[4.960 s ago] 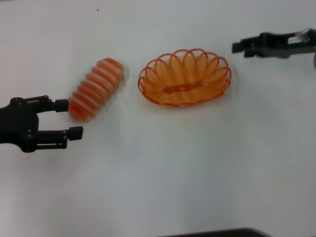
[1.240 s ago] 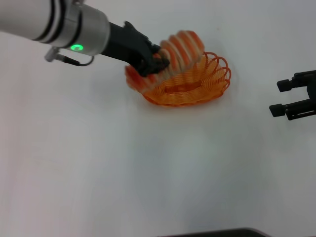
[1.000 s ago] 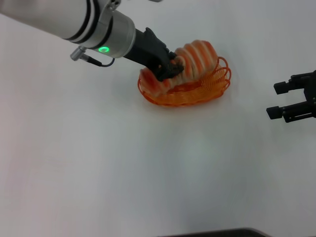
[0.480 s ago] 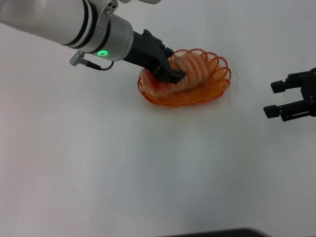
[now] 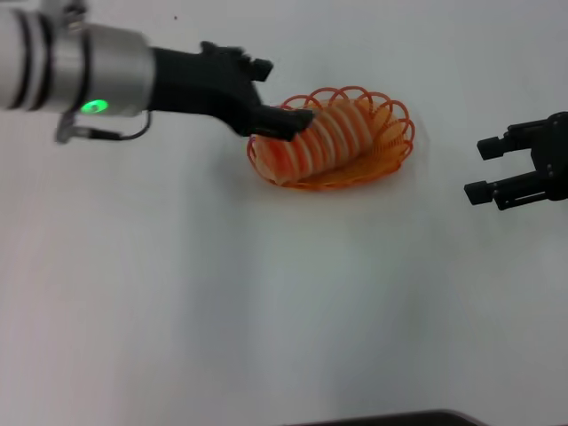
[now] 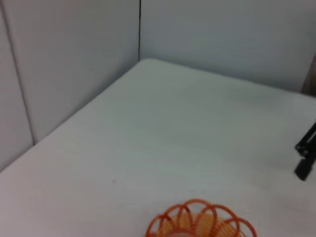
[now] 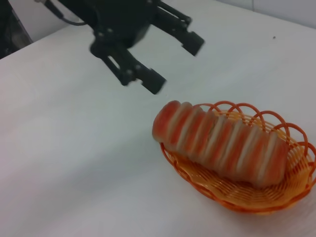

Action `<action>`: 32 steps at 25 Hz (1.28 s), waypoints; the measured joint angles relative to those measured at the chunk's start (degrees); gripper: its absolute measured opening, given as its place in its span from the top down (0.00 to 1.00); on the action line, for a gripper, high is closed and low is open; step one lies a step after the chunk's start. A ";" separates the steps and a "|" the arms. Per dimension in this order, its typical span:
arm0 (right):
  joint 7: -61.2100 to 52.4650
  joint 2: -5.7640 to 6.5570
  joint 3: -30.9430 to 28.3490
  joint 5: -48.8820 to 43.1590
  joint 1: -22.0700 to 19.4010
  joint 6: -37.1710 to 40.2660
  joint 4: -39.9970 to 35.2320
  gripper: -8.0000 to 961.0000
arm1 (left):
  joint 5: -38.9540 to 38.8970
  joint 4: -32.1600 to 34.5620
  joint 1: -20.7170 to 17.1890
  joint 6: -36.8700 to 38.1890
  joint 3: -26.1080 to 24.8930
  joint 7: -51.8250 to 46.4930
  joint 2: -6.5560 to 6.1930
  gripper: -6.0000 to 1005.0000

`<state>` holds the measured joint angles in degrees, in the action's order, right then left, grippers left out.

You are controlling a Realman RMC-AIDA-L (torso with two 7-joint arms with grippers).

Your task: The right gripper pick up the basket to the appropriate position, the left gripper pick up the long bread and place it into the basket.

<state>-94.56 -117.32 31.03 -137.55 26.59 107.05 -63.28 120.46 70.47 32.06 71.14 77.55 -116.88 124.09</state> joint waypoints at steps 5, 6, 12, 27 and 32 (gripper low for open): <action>-0.05 -0.22 -0.03 0.14 0.28 -0.02 0.00 0.14 | -6.17 -4.11 -4.39 15.38 -15.82 10.17 -0.33 0.12; -0.03 -0.38 -0.07 0.23 0.30 -0.05 0.00 0.14 | -6.43 -6.25 -4.83 19.46 -20.00 13.01 -0.64 0.12; 0.43 -1.57 0.56 0.24 0.65 -1.57 0.06 0.14 | -6.37 -18.80 -8.55 27.70 -28.88 23.17 -5.72 0.12; 0.09 -1.96 0.97 0.41 1.98 -1.75 0.55 0.14 | -4.69 -21.60 -11.17 30.32 -32.36 25.55 -7.14 0.12; 0.08 -1.95 0.87 0.48 1.98 -1.55 0.50 0.14 | -3.93 -21.64 -11.10 29.88 -32.64 24.79 -7.38 0.12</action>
<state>-94.48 -119.27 31.90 -137.07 28.57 105.49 -62.78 116.53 48.82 20.96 101.02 44.91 -92.10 116.71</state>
